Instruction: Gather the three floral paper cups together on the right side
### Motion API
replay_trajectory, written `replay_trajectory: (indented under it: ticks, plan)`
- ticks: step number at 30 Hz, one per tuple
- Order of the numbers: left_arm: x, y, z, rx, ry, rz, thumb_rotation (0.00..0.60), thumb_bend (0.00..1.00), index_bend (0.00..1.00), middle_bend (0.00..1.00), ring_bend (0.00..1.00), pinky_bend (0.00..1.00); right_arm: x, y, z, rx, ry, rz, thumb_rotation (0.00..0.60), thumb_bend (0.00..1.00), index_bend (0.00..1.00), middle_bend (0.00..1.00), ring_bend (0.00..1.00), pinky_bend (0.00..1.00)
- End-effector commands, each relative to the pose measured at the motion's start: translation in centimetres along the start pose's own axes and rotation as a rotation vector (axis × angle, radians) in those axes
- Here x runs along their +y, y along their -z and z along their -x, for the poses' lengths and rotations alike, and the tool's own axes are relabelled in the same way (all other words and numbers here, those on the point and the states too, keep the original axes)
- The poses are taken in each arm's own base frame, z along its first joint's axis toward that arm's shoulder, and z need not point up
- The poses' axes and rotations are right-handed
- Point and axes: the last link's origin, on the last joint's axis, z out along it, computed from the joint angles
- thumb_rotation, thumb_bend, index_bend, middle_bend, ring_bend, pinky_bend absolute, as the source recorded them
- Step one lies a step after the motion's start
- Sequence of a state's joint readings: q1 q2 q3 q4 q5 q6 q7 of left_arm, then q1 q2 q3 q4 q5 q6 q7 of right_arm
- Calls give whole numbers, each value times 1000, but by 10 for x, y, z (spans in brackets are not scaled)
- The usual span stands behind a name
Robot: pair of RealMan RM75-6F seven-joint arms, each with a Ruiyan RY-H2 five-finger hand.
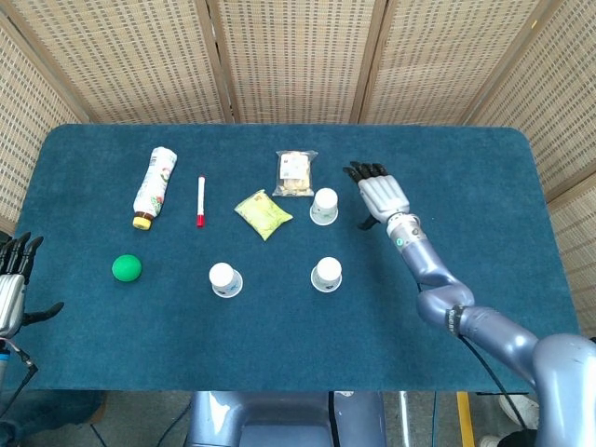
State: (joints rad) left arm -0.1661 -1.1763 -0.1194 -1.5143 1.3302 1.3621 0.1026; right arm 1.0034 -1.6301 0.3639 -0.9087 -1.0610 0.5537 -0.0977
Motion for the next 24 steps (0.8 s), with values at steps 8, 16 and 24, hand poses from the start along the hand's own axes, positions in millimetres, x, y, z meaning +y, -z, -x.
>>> replay_trajectory:
  ticks: [8, 16, 24]
  plan:
    - [-6, -9, 2, -17, 1, -37, 600, 0, 0, 0, 0, 0, -52, -46, 30, -48, -64, 44, 600, 161, 184, 204, 136, 208]
    - [-9, -11, 1, -19, 7, -48, 600, 0, 0, 0, 0, 0, -61, -54, 32, -1, -75, 64, 600, 274, 501, 509, 477, 558]
    - [-7, -9, 0, -14, 10, -40, 600, 0, 0, 0, 0, 0, -61, -52, 19, 77, -116, 25, 600, 360, 582, 578, 557, 645]
